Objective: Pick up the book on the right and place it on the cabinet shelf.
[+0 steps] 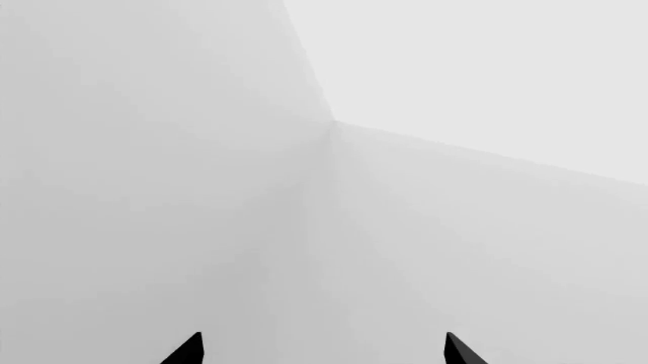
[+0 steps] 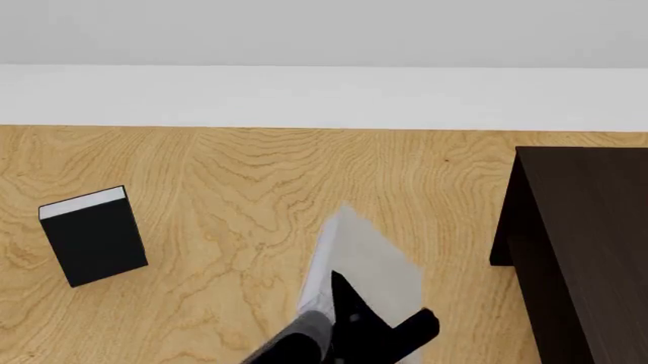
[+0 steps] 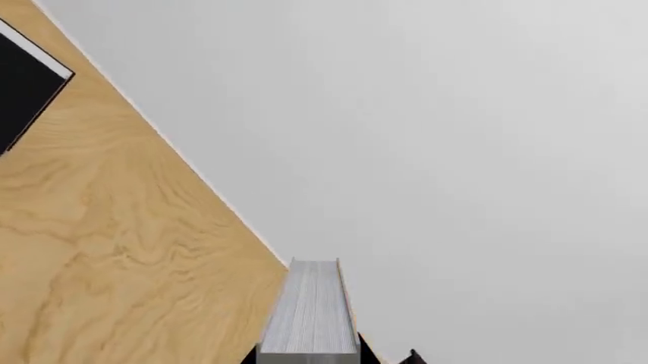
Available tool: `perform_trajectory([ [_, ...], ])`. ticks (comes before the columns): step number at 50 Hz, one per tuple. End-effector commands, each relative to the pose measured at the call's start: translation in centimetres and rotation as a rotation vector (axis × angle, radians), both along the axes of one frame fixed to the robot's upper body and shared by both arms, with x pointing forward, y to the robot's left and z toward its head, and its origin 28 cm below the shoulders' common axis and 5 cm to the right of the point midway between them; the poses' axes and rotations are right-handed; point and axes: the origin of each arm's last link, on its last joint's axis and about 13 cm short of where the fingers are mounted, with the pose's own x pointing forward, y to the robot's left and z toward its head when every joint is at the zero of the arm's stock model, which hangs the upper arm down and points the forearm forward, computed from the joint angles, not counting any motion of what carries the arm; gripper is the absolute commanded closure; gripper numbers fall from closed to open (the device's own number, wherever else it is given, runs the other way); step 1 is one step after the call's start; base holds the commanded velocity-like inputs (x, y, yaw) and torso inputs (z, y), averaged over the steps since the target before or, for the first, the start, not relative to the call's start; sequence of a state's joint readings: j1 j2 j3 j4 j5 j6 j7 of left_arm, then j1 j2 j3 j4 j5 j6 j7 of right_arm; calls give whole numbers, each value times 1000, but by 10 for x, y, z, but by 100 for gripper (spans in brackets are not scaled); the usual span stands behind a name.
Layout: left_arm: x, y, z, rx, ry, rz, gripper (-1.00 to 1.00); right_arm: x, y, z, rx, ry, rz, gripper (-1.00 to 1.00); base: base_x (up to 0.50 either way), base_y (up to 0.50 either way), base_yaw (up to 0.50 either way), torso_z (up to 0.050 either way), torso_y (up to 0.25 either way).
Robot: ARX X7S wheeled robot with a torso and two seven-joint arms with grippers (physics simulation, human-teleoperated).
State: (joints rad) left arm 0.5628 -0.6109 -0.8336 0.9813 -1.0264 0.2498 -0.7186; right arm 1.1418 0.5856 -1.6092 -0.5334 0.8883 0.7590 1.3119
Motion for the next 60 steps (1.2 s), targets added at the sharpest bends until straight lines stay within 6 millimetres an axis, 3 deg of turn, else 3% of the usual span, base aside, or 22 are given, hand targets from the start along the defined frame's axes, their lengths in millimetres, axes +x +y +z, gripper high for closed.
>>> perform_trajectory([
  [1,3,6,-7,-2,2,2,-100,20,-13,-10,-170,-210,6,100,0,0,0,0,0],
  [26,4,7,-11,1,3,2,-100,54,-49,-32,-514,-432,18,100,0,0,0,0,1],
  [38,4,6,-10,2,0,2,-100,64,-63,-38,-560,-423,-19,100,0,0,0,1,2],
  [60,3,5,-9,0,-1,3,-100,67,-71,-43,-673,-343,-7,100,0,0,0,0,1],
])
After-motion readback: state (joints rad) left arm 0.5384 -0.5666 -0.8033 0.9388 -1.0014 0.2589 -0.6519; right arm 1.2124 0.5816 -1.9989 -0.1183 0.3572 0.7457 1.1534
